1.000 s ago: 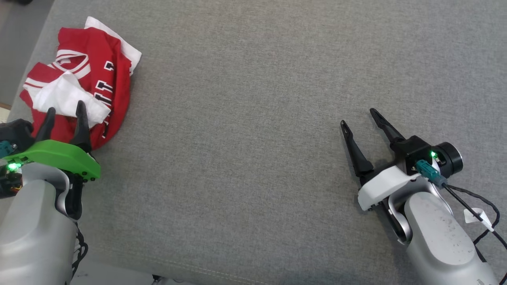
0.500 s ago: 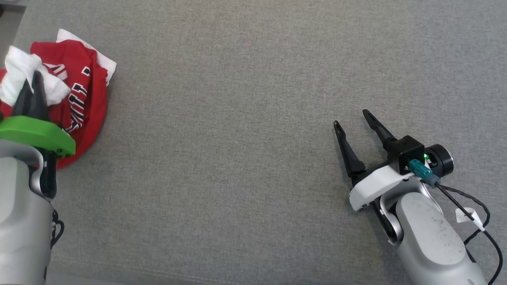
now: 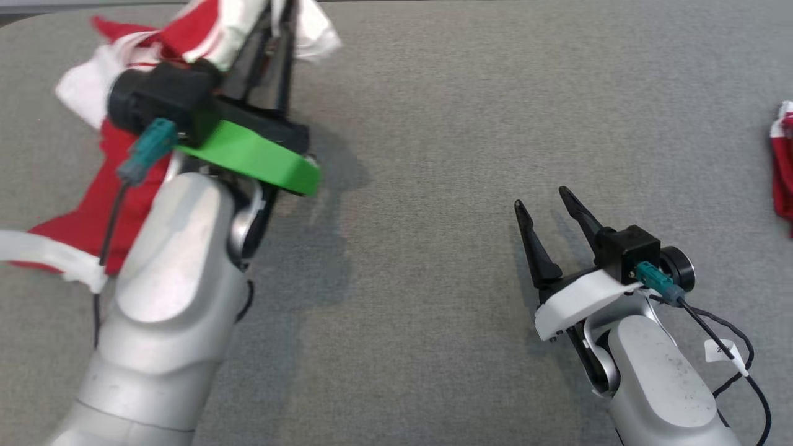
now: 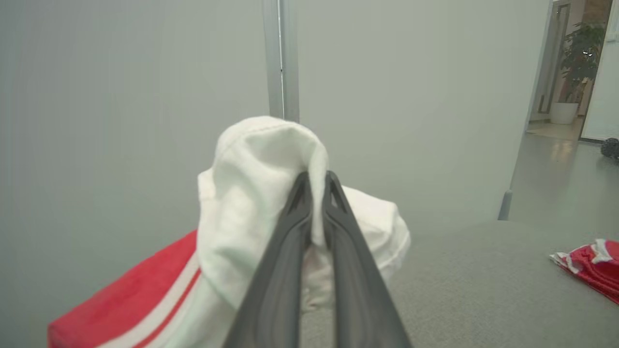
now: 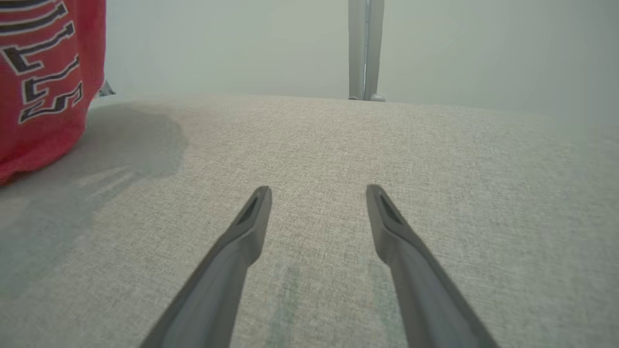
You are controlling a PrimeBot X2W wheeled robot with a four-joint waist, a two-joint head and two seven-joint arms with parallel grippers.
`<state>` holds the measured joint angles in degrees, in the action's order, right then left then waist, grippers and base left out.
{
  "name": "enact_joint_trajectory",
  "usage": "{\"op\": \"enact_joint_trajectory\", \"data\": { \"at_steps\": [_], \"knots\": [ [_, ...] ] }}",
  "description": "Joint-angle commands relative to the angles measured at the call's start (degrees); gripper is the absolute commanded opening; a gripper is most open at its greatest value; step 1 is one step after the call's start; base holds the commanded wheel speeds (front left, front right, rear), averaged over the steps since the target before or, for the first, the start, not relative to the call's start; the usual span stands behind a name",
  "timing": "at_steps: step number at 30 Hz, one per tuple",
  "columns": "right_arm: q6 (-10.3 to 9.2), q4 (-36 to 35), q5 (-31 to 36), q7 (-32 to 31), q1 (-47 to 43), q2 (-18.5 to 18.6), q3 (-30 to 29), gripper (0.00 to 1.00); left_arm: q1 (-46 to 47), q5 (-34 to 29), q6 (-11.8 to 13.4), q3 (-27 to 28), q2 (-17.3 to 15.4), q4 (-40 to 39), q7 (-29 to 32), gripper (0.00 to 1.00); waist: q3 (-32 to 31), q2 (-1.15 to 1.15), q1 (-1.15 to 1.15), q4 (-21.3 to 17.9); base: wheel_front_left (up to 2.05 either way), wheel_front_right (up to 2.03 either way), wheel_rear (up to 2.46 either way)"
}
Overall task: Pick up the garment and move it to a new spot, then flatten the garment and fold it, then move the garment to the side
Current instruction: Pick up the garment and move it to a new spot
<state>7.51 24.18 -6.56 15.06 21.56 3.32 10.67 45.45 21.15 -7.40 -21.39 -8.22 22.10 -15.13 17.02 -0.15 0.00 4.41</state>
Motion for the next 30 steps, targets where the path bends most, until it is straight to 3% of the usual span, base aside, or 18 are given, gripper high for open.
{"op": "enact_joint_trajectory", "data": {
  "at_steps": [1, 4, 9, 13, 14, 15, 16, 24, 30],
  "knots": [
    [-0.05, -0.34, -0.39, 0.14, -0.47, -0.1, -0.12, 1.0, 1.69, 1.01, -0.13, -3.55, 1.08, -0.17, 0.0, 0.0, -0.64, 0.15, 0.0, -6.17, 0.0, 0.0, 0.0],
    [-0.05, -0.91, -0.72, 0.14, -0.31, -0.22, -0.68, 1.0, 3.11, 3.38, -0.14, -10.46, 3.59, 0.08, 0.0, 0.0, 0.06, 0.15, 0.0, -9.93, 0.0, 0.0, 0.0],
    [-0.05, -1.57, -1.98, 0.14, 0.64, -0.37, 0.02, 1.0, 4.46, 5.26, -0.11, -17.98, 4.56, 2.04, 0.0, 0.0, 1.17, 0.15, 0.0, -15.12, 0.0, 0.0, 0.0],
    [-0.05, -2.15, -3.76, 0.14, 1.04, -0.35, 1.43, 1.0, 4.96, 5.52, -0.09, -21.22, 5.1, 4.52, 0.0, 0.0, 2.16, 0.15, 0.0, -19.49, 0.0, 0.0, 0.0],
    [-0.05, -2.29, -4.24, 0.14, 1.05, -0.35, 1.37, 1.0, 5.1, 5.16, -0.09, -22.01, 5.15, 4.89, 0.0, 0.09, 2.38, 0.15, 0.0, -20.16, 0.0, 0.0, 0.0],
    [-0.05, -2.44, -4.67, 0.14, 1.04, -0.37, 1.62, 1.0, 4.87, 4.94, -0.09, -21.81, 5.06, 5.44, 0.0, 0.33, 2.51, 0.15, 0.0, -20.8, 0.0, 0.0, 0.0],
    [-0.05, -2.62, -4.93, 0.14, 0.99, -0.4, 1.72, 1.0, 4.24, 5.05, -0.08, -21.34, 4.99, 6.1, 0.0, 1.0, 2.54, 0.15, 0.0, -21.21, 0.0, 0.0, 0.0],
    [-0.04, -2.91, -4.79, 0.14, -0.83, -0.41, 0.08, 1.0, -0.77, 2.57, 0.07, -13.38, 3.66, 8.77, 0.0, 1.0, 0.02, 0.15, 0.0, -19.4, 0.0, 0.0, 0.0],
    [-0.05, -2.69, -4.54, 0.15, -1.9, -0.33, 0.03, 1.0, -9.93, -0.74, 3.08, -2.74, 1.12, 7.03, 0.0, 1.0, -3.85, 0.15, 0.0, -16.48, 0.0, 0.0, 0.0]
  ]
}}
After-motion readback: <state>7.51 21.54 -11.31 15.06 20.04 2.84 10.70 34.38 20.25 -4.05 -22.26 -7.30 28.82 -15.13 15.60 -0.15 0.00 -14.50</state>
